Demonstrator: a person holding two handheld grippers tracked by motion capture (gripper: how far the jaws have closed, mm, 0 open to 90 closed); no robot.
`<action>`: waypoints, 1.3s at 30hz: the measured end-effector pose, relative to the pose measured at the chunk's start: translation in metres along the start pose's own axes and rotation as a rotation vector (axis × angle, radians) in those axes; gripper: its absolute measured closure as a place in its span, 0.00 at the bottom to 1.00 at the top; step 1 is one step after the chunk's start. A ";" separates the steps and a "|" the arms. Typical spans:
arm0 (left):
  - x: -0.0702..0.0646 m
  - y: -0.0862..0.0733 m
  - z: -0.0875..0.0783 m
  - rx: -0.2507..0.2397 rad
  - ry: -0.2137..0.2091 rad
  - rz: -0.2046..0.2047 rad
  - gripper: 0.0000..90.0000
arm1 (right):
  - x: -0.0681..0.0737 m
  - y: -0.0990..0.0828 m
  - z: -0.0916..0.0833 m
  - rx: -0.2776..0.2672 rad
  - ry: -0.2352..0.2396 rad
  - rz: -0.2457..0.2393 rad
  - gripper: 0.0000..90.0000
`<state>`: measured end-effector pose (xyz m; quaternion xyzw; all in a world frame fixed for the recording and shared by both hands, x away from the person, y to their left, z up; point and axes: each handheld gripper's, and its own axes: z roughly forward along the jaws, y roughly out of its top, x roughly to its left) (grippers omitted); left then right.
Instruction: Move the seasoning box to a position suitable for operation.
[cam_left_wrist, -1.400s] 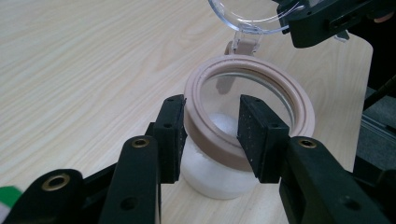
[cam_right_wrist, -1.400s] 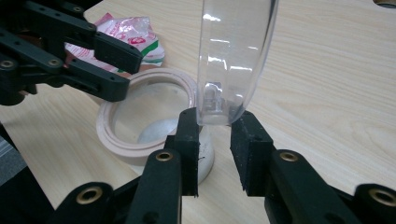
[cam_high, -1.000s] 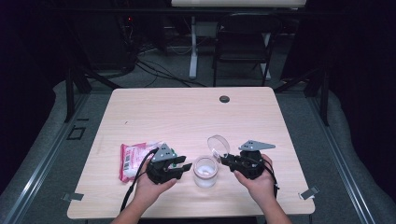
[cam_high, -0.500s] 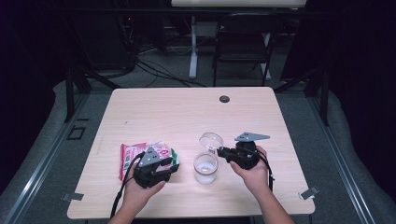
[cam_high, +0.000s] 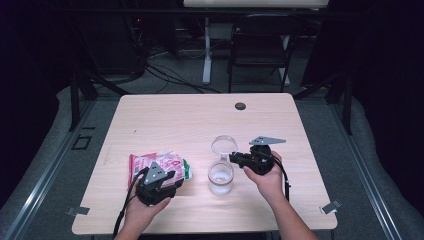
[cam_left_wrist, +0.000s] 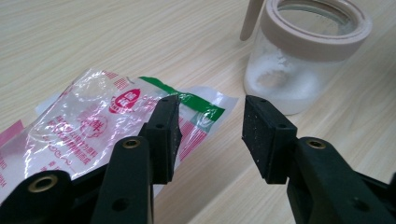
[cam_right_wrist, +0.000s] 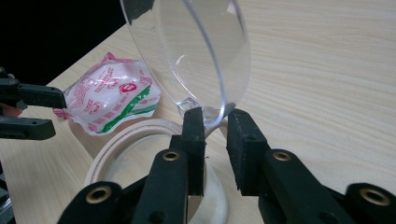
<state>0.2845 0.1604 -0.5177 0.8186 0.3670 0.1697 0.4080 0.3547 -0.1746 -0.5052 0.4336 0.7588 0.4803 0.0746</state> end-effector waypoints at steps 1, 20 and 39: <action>0.001 -0.001 0.000 0.000 0.004 -0.004 0.61 | 0.000 0.000 0.001 -0.008 0.004 0.009 0.85; 0.009 -0.002 0.001 -0.005 0.021 -0.032 0.57 | -0.004 -0.002 -0.001 -0.034 0.010 0.017 0.75; 0.027 0.008 0.003 -0.055 0.008 -0.057 0.57 | 0.008 -0.008 -0.019 -0.053 -0.067 -0.114 0.60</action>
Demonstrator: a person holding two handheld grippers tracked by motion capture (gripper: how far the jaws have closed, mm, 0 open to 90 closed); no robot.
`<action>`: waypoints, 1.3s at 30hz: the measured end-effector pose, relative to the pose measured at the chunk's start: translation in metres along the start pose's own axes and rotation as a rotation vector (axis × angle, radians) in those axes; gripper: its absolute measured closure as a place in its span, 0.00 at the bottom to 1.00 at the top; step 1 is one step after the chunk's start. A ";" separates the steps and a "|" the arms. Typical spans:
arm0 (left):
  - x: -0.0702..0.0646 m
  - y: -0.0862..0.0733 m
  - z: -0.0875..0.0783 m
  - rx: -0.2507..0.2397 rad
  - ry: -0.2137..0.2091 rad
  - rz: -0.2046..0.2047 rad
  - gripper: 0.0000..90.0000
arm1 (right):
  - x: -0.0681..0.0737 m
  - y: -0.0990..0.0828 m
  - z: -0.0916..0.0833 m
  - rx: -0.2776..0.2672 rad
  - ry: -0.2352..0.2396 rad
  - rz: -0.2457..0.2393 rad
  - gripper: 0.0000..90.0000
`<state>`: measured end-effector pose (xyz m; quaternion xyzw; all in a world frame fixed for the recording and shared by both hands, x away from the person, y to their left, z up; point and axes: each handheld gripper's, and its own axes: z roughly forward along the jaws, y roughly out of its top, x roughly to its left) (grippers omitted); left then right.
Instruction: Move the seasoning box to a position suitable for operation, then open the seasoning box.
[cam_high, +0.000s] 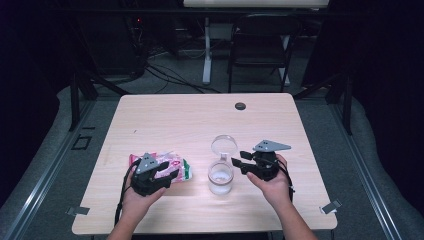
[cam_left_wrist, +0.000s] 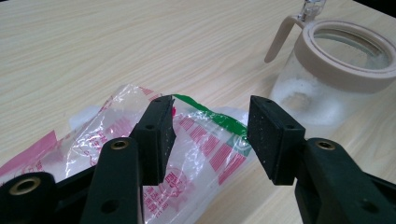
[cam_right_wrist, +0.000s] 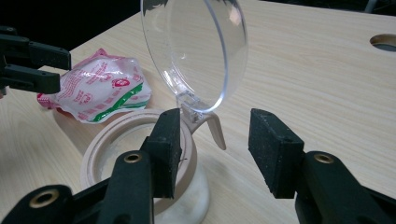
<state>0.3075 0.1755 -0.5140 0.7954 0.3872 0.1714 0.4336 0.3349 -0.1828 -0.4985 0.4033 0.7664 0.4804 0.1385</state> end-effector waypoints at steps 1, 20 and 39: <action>0.000 0.001 0.001 -0.004 0.002 0.003 0.57 | 0.000 0.000 -0.001 -0.004 0.004 0.002 0.61; 0.003 0.001 0.021 0.052 -0.011 0.023 0.57 | -0.003 -0.010 -0.013 -0.064 -0.023 -0.047 0.61; 0.007 0.005 0.005 0.079 0.028 0.020 0.51 | 0.015 -0.005 -0.012 -0.071 0.029 -0.095 0.58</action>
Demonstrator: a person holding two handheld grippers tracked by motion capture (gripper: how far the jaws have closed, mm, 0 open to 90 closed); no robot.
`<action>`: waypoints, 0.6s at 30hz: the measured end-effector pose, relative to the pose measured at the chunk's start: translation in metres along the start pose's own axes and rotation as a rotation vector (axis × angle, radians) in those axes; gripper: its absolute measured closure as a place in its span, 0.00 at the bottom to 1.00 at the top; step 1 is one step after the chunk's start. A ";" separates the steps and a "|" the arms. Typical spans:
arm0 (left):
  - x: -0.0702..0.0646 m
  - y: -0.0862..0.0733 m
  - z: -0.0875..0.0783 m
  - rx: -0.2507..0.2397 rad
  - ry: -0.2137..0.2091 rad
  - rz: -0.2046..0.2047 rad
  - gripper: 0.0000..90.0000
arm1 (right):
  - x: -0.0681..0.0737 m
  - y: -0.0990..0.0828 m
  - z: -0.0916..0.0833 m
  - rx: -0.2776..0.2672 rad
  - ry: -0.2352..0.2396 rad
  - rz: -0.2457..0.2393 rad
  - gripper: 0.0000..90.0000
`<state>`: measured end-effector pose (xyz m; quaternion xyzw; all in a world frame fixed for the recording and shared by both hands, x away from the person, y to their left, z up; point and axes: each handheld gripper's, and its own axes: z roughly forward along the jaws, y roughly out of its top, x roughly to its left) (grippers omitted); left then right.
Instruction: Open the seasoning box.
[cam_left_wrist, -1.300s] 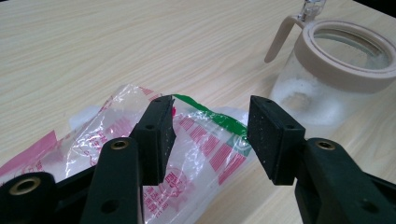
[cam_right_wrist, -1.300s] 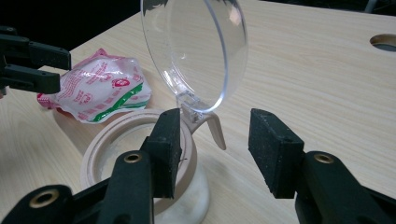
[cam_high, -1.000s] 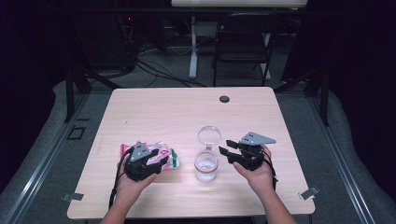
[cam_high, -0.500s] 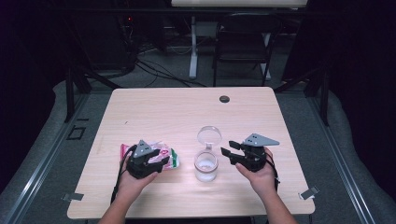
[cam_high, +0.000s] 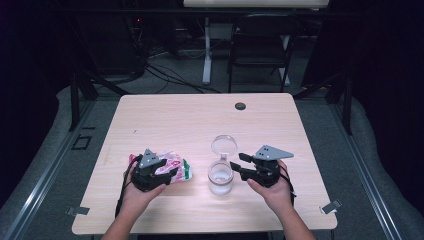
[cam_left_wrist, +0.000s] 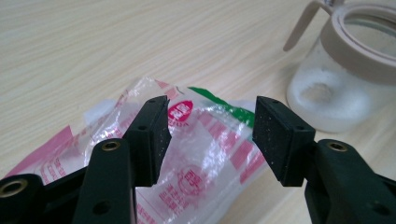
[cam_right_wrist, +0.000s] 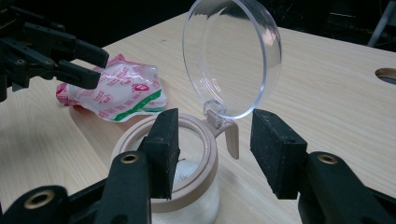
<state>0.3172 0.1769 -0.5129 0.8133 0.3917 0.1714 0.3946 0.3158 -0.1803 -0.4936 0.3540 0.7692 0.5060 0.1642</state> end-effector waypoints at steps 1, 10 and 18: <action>-0.001 -0.001 -0.001 0.006 0.002 0.009 0.51 | 0.000 0.000 0.000 -0.002 0.000 0.001 0.58; -0.006 -0.020 -0.018 0.018 0.102 0.111 0.48 | 0.002 0.000 0.000 0.001 0.000 0.001 0.58; -0.003 -0.039 -0.032 0.034 0.183 0.166 0.46 | 0.002 0.000 0.000 0.000 -0.006 0.005 0.58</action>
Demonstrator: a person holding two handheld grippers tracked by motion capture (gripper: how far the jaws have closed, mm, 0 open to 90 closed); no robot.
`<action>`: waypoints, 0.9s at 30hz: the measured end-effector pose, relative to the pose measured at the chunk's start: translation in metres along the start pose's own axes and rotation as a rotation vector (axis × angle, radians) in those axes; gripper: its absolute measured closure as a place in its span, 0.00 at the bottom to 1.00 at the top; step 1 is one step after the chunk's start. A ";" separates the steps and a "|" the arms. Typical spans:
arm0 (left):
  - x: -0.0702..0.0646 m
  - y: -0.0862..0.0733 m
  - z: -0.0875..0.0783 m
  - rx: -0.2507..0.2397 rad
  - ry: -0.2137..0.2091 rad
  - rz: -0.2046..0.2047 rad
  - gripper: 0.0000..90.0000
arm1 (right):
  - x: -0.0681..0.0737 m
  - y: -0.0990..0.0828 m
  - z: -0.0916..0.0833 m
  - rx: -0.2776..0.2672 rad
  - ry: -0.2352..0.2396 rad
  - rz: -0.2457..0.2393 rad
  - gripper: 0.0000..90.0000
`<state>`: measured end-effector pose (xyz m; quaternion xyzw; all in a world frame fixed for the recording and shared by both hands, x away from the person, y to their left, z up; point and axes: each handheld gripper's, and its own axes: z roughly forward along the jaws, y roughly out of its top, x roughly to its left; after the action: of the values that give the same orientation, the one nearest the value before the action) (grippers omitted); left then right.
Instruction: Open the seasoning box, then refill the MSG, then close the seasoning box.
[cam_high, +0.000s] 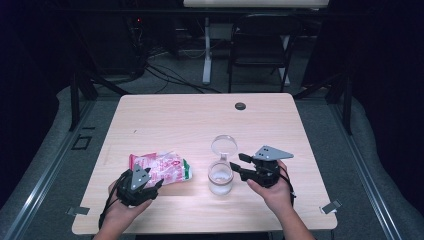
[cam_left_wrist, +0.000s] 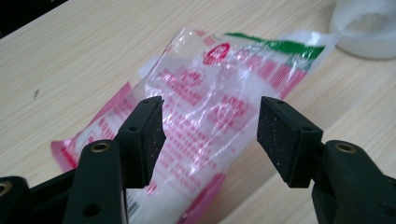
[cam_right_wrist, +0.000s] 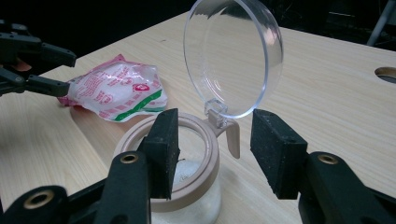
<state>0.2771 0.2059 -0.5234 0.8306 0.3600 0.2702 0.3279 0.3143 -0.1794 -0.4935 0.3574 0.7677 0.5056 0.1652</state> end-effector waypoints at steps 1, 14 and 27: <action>0.001 -0.003 -0.002 0.001 0.000 0.005 0.46 | 0.000 0.000 0.000 0.000 0.000 0.000 0.58; 0.004 -0.015 0.005 0.041 0.022 0.015 0.42 | -0.004 0.001 0.000 -0.003 0.001 0.012 0.58; -0.006 -0.017 0.019 0.096 0.048 0.068 0.38 | -0.005 0.000 0.000 -0.002 -0.010 0.012 0.57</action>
<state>0.2793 0.2036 -0.5488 0.8504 0.3518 0.2836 0.2696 0.3179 -0.1825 -0.4941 0.3643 0.7642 0.5056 0.1661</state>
